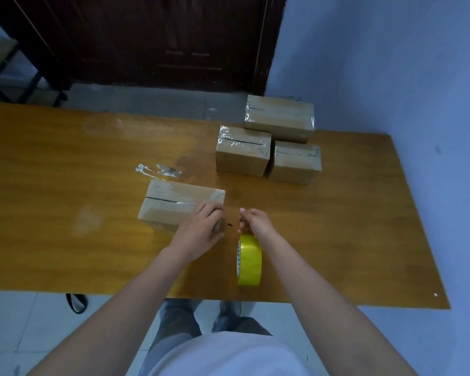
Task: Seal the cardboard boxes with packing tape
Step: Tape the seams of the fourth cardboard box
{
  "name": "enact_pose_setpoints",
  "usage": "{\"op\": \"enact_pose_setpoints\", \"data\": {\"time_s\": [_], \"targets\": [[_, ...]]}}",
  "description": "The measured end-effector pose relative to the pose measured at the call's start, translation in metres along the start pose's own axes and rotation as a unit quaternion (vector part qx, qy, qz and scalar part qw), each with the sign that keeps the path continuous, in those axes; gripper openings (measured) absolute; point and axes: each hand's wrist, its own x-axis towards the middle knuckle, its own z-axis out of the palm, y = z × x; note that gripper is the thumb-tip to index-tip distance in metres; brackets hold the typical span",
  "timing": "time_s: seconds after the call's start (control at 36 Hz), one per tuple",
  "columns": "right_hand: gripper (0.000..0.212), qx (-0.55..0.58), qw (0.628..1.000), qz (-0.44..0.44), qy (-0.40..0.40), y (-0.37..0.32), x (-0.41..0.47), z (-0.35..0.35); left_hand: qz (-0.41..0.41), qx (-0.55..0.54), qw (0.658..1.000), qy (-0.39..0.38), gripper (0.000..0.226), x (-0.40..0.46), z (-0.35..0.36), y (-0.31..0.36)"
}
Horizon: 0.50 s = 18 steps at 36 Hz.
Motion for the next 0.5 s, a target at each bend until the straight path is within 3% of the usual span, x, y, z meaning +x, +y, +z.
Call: {"op": "enact_pose_setpoints", "data": {"time_s": [0.19, 0.5], "targets": [[0.029, -0.004, 1.000, 0.001, 0.002, 0.000, -0.003, 0.000, 0.066, 0.061, 0.996, 0.017, 0.030, -0.003, -0.013, 0.003], [0.029, -0.031, 0.999, -0.014, 0.003, -0.002, -0.011, 0.001, 0.067, 0.062, 0.996, 0.023, 0.023, -0.012, -0.011, 0.001]]}}
